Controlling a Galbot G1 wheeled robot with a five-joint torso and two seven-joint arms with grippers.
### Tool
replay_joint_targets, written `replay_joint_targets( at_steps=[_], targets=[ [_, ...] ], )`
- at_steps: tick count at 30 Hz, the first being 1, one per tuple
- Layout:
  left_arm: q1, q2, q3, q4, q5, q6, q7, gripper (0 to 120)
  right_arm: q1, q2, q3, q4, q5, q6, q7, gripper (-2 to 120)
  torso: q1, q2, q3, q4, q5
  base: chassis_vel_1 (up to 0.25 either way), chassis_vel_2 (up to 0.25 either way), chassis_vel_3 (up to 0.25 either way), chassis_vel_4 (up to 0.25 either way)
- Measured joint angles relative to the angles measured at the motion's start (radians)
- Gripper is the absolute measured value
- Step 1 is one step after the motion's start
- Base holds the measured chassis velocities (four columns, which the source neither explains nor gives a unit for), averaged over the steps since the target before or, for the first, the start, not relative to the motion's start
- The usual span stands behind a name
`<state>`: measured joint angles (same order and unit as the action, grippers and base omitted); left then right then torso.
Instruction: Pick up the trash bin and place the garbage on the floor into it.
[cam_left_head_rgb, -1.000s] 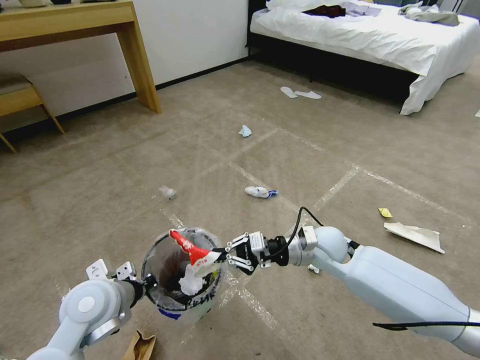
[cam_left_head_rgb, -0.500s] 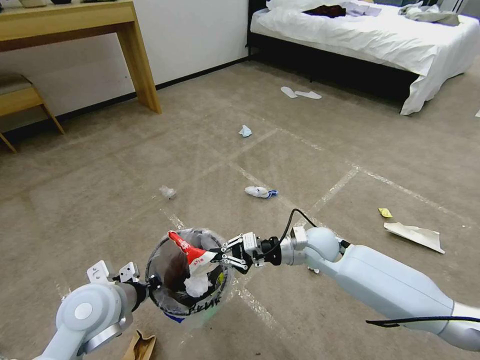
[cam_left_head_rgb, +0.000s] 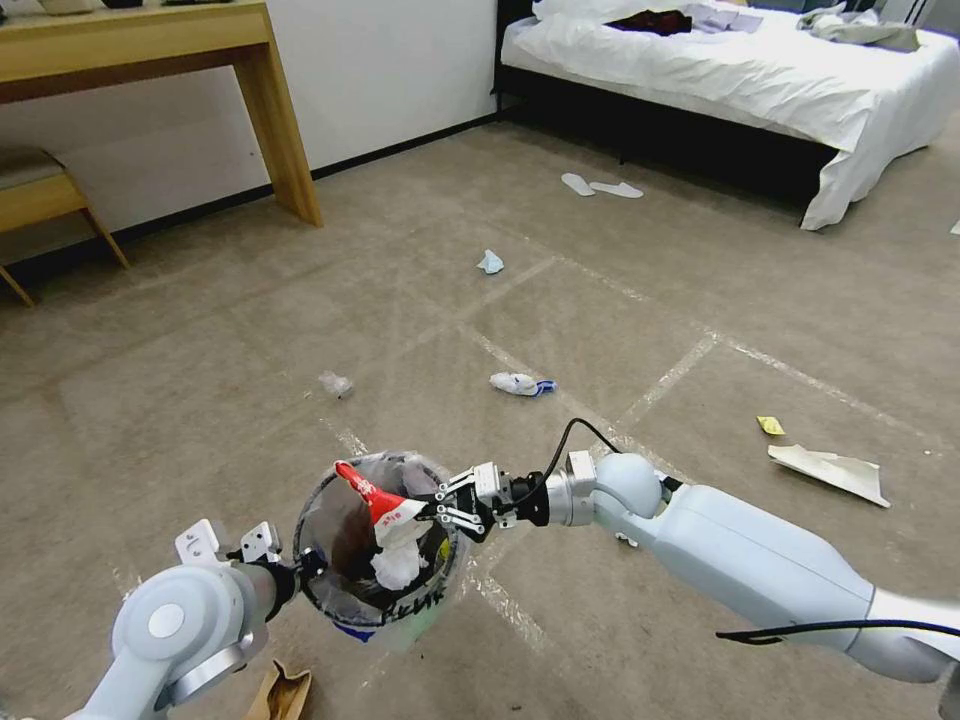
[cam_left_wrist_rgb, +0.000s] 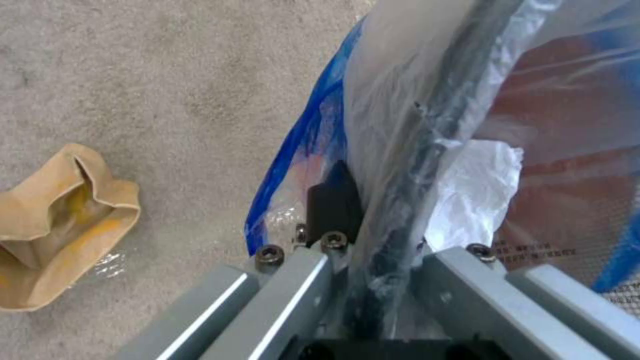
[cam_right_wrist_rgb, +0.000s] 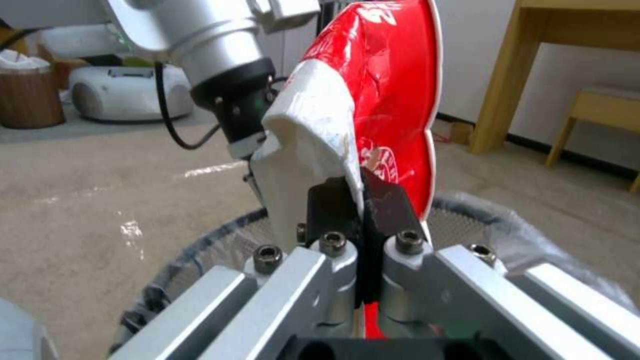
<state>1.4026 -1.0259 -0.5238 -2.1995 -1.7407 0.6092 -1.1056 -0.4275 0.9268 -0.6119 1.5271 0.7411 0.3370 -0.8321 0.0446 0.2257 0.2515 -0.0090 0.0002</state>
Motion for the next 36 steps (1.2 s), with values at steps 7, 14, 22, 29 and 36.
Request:
replay_joint_targets(
  at_steps=[7,14,22,29,36],
  targets=[
    [-0.002,0.005,-0.003,0.008,-0.007,0.000,-0.001,0,0.001,0.017,-0.012,-0.041,-0.038,0.024,0.023,13,0.000,0.000,0.000,0.0001,0.0000,0.000,0.000,0.000,0.000],
    [-0.017,0.010,-0.002,0.020,-0.020,-0.001,-0.007,0,0.003,0.031,-0.026,-0.062,-0.049,0.023,0.024,44,0.000,0.000,0.000,0.0001,0.0000,0.000,0.000,0.000,0.000],
    [-0.028,0.010,0.001,0.027,-0.024,-0.001,-0.008,0,0.020,0.027,-0.030,-0.069,-0.056,0.022,0.011,71,0.000,0.000,0.000,0.0000,0.0000,0.000,0.000,0.000,0.000],
    [-0.030,0.012,0.001,0.026,-0.030,-0.001,-0.012,0,0.026,0.024,-0.037,-0.069,-0.057,0.022,0.017,98,0.000,0.000,0.000,0.0001,0.0000,0.000,0.000,0.000,0.000],
    [-0.024,0.012,-0.001,0.020,-0.032,-0.001,-0.014,0,0.043,0.018,-0.034,-0.062,-0.048,0.014,-0.006,100,0.000,0.000,0.000,-0.0001,0.0001,0.000,0.000,0.000,0.000]
  ],
)
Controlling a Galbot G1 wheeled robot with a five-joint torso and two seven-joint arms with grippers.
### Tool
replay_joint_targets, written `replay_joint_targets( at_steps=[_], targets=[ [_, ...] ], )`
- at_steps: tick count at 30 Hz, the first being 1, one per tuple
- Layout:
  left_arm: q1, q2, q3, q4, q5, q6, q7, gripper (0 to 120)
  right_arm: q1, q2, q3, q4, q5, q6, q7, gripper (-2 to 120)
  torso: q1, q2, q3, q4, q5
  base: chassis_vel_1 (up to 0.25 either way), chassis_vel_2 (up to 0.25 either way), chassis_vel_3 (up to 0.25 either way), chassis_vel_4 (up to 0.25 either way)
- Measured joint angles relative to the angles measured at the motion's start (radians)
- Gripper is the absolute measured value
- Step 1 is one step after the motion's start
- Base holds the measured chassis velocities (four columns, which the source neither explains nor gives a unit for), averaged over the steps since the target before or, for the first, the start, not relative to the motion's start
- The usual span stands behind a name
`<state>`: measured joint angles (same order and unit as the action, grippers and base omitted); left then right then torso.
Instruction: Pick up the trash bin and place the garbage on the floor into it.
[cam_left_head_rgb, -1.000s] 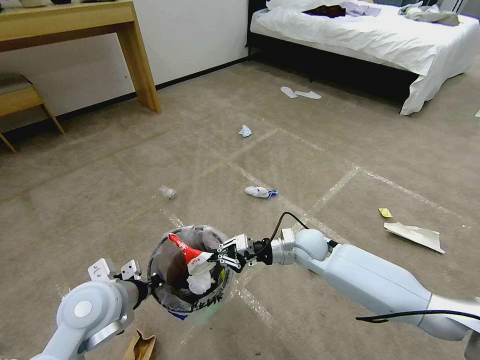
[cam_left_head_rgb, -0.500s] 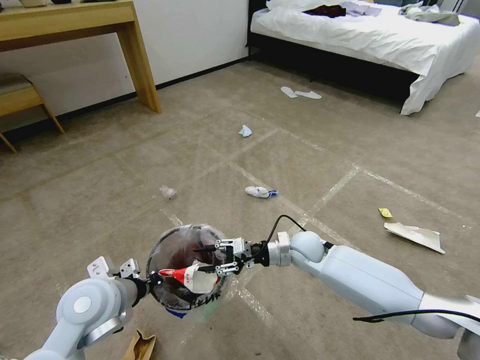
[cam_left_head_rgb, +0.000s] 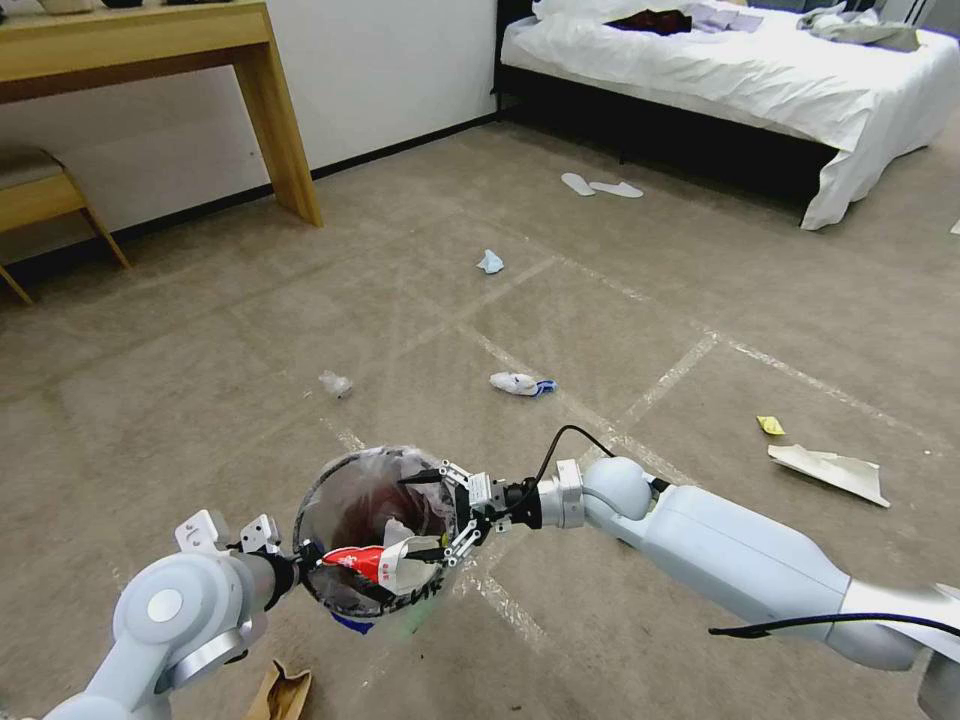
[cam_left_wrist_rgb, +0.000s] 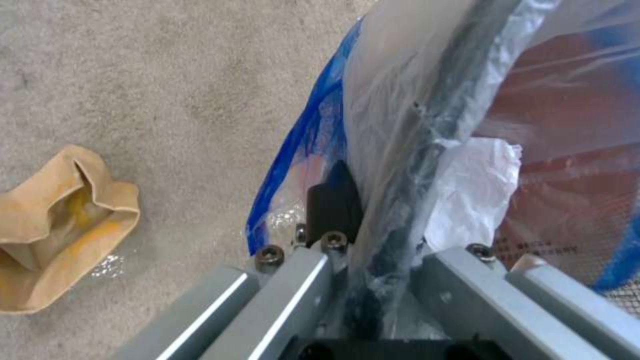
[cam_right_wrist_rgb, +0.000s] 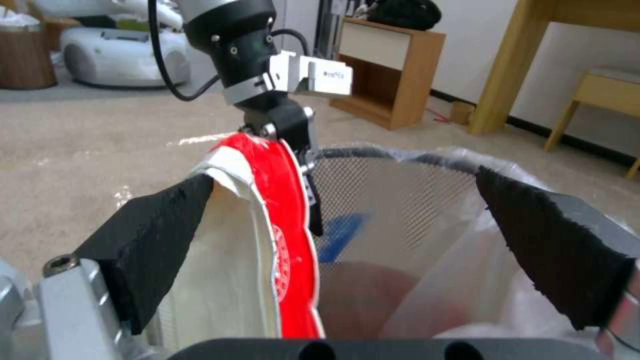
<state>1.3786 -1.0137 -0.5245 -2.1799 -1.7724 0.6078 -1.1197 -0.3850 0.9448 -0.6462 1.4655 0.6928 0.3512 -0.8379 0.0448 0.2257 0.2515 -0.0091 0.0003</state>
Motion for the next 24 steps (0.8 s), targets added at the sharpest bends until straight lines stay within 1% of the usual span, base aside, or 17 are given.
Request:
replay_joint_targets(
  at_steps=[1,2,4,5,7,10,13,18,24],
  targets=[
    [0.000,0.000,0.000,0.000,0.000,0.000,0.000,0,0.001,0.000,0.000,0.000,0.000,0.000,-0.001,100,0.000,0.000,0.000,0.0000,0.0000,0.000,0.000,0.000,0.000],
    [0.004,-0.001,0.000,-0.003,0.002,0.001,0.000,0,0.036,0.000,-0.012,0.000,0.000,-0.008,-0.006,100,0.000,0.000,0.000,0.0004,-0.0001,0.000,0.000,0.000,0.000],
    [0.006,-0.002,0.001,-0.004,0.003,0.001,-0.001,0,0.053,0.001,-0.027,-0.004,0.000,-0.010,-0.006,100,0.000,0.000,0.000,0.0000,0.0000,0.000,0.000,0.000,0.000],
    [0.009,-0.007,0.002,-0.010,0.006,0.001,-0.001,0,0.089,0.005,-0.065,-0.018,-0.013,-0.013,0.005,100,0.000,0.000,0.000,0.0002,0.0000,0.000,0.000,0.000,0.000],
    [0.015,-0.013,0.006,-0.017,0.014,0.002,-0.001,0,0.147,0.019,-0.129,-0.040,-0.043,-0.014,0.073,100,0.000,0.000,0.000,0.0001,-0.0003,0.000,0.000,0.000,0.000],
    [0.020,-0.016,0.007,-0.020,0.018,0.003,-0.001,0,0.163,0.031,-0.148,-0.049,-0.045,-0.014,0.102,100,0.000,0.000,0.000,0.0003,0.0000,0.000,0.000,0.000,0.000],
    [0.024,-0.018,0.004,-0.027,0.020,0.003,-0.001,0,0.181,0.048,-0.156,-0.055,-0.035,-0.017,0.124,100,0.000,0.000,0.000,0.0003,0.0000,0.000,0.000,0.000,0.000],
    [0.028,-0.018,0.002,-0.033,0.020,0.003,0.000,0,0.194,0.056,-0.158,-0.054,-0.020,-0.021,0.127,100,0.000,0.000,0.000,0.0003,-0.0001,0.000,0.000,0.000,0.000],
    [0.032,-0.018,0.000,-0.039,0.021,0.003,-0.002,0,0.232,0.045,-0.141,-0.023,0.024,-0.022,0.118,100,0.000,0.000,0.000,0.0001,-0.0001,0.000,0.000,0.000,0.000]
  ],
)
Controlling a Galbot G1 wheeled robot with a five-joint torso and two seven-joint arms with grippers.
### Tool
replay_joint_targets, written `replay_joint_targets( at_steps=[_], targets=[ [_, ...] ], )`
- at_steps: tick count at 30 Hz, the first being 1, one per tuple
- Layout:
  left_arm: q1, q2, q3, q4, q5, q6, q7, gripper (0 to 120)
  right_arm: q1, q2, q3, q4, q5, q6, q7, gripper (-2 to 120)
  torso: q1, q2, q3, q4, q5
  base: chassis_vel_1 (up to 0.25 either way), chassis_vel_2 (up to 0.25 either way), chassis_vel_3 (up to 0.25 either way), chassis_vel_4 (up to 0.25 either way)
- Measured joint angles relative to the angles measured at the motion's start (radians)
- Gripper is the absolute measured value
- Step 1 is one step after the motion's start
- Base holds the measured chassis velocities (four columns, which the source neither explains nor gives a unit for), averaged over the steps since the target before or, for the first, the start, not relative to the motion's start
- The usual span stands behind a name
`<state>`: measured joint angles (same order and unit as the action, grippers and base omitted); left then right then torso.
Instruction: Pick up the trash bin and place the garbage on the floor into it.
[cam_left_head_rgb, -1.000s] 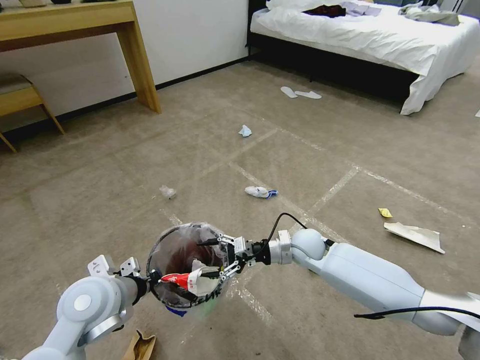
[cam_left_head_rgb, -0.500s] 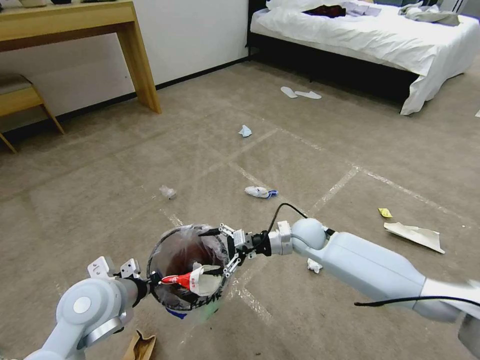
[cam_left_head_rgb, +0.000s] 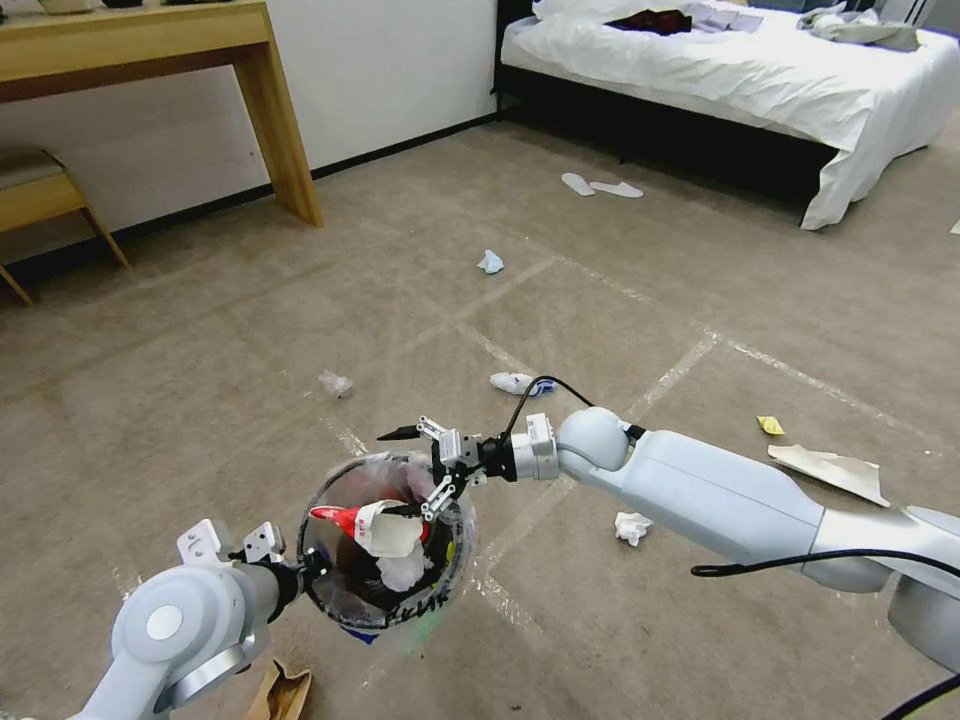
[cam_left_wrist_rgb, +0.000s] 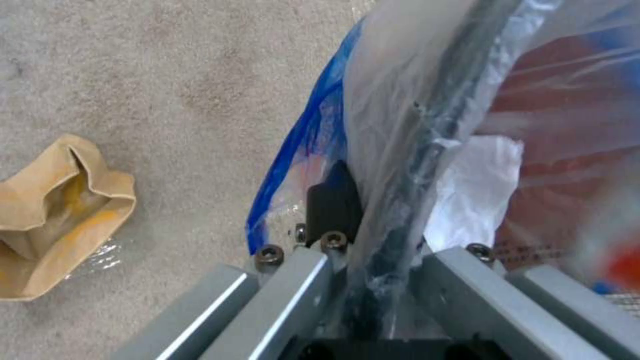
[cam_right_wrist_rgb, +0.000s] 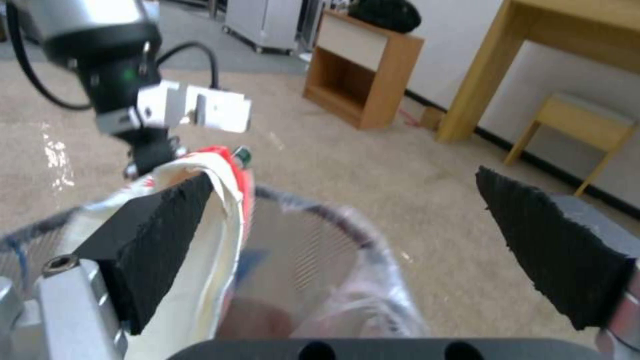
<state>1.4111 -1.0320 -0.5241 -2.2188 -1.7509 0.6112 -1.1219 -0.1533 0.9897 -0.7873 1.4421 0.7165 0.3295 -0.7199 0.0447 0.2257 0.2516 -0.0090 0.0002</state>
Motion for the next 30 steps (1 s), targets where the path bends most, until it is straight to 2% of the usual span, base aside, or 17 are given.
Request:
replay_joint_targets(
  at_steps=[10,14,18,26,30],
  targets=[
    [-0.007,0.000,0.006,0.001,-0.004,0.000,-0.002,0,0.038,-0.010,0.040,-0.005,0.025,-0.004,-0.009,100,0.000,0.000,0.000,0.0000,0.0000,0.000,0.000,0.000,0.000],
    [-0.010,-0.004,0.010,0.001,-0.004,0.000,-0.002,0,0.041,0.002,0.040,-0.020,-0.052,-0.015,-0.011,100,0.000,0.000,0.000,0.0000,0.0001,0.000,0.000,0.000,0.000],
    [-0.011,-0.005,0.013,0.005,-0.003,0.001,-0.003,0,0.068,0.013,0.007,-0.043,-0.094,-0.019,-0.079,100,0.000,0.000,0.000,0.0001,0.0001,0.000,0.000,0.000,0.000],
    [-0.012,-0.003,0.009,0.008,-0.004,0.002,-0.002,0,0.088,0.036,-0.040,-0.050,-0.173,-0.023,-0.056,100,0.000,0.000,0.000,-0.0001,0.0000,0.000,0.000,0.000,0.000],
    [-0.014,-0.006,0.009,0.011,-0.004,0.002,-0.001,0,0.101,0.073,-0.058,-0.088,-0.206,-0.022,-0.114,100,0.000,0.000,0.000,0.0002,0.0000,0.000,0.000,0.000,0.000]
  ],
)
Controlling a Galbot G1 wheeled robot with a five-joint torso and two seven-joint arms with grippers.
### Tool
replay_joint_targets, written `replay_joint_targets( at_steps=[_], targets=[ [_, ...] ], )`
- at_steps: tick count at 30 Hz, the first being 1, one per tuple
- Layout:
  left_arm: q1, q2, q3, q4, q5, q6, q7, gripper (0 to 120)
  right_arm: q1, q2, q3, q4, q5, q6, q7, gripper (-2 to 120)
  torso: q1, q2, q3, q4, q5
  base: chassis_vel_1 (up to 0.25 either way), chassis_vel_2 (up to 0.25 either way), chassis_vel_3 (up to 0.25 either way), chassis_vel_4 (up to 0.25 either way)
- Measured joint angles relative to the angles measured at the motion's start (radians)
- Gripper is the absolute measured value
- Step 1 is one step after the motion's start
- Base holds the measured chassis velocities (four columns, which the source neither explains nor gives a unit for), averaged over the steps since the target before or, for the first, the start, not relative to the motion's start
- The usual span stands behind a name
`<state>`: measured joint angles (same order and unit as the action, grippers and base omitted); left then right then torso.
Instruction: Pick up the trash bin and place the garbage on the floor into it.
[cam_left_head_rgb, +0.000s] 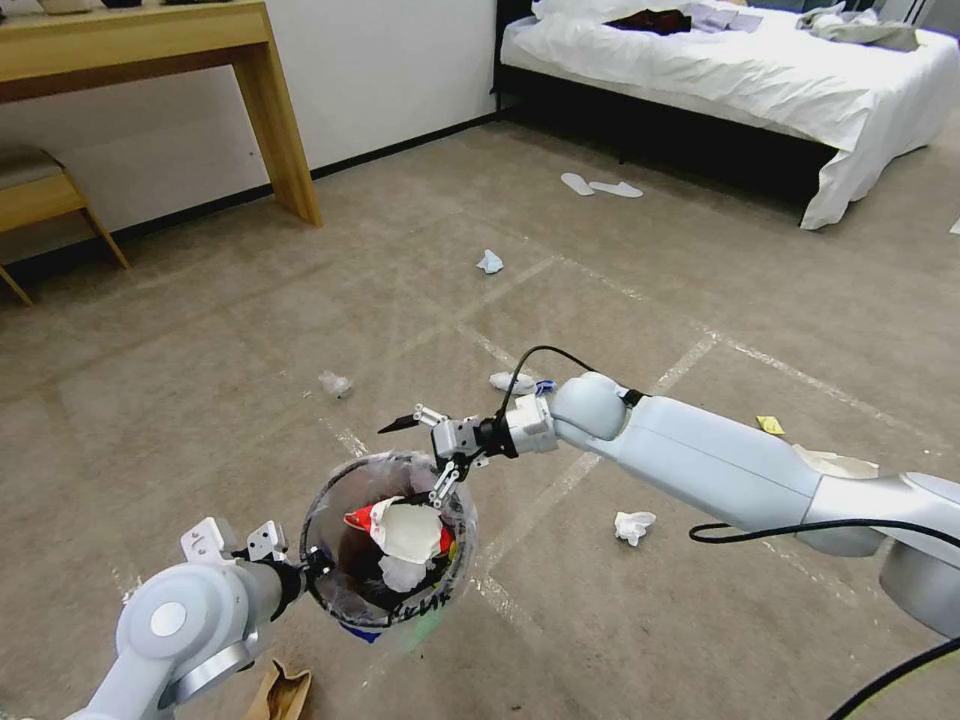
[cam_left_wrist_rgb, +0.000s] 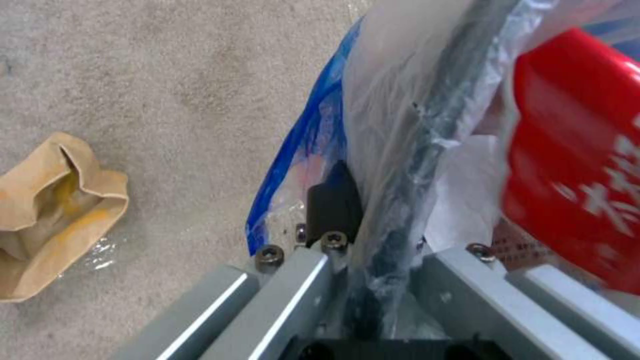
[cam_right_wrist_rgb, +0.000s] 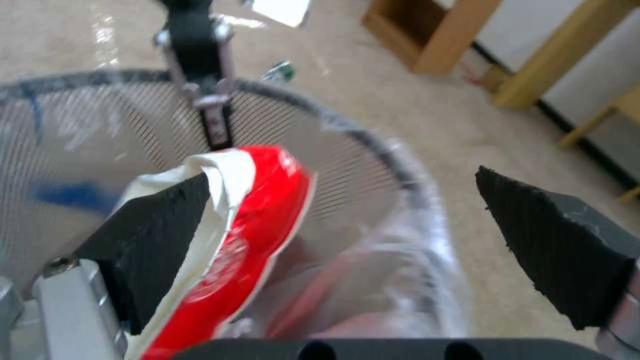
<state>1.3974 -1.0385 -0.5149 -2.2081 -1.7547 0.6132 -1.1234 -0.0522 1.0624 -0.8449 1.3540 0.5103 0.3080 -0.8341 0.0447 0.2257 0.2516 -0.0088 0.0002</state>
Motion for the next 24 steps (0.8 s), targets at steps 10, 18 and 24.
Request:
replay_joint_targets(
  at_steps=[10,18,24],
  targets=[
    [-0.001,-0.006,-0.001,0.000,0.002,0.001,0.001,0,0.036,0.044,-0.029,-0.067,-0.045,0.023,-0.021,100,0.000,0.000,0.000,-0.0001,-0.0001,0.000,0.000,0.000,0.000],
    [-0.005,-0.012,0.003,0.003,0.007,0.001,0.002,0,0.065,0.072,-0.038,-0.095,-0.037,0.026,-0.081,100,0.000,0.000,0.000,-0.0002,0.0000,0.000,0.000,0.000,0.000],
    [-0.007,-0.015,0.006,0.007,0.009,0.002,0.002,0,0.107,0.096,-0.040,-0.103,-0.018,0.029,-0.120,100,0.000,0.000,0.000,0.0002,0.0000,0.000,0.000,0.000,0.000]
  ],
)
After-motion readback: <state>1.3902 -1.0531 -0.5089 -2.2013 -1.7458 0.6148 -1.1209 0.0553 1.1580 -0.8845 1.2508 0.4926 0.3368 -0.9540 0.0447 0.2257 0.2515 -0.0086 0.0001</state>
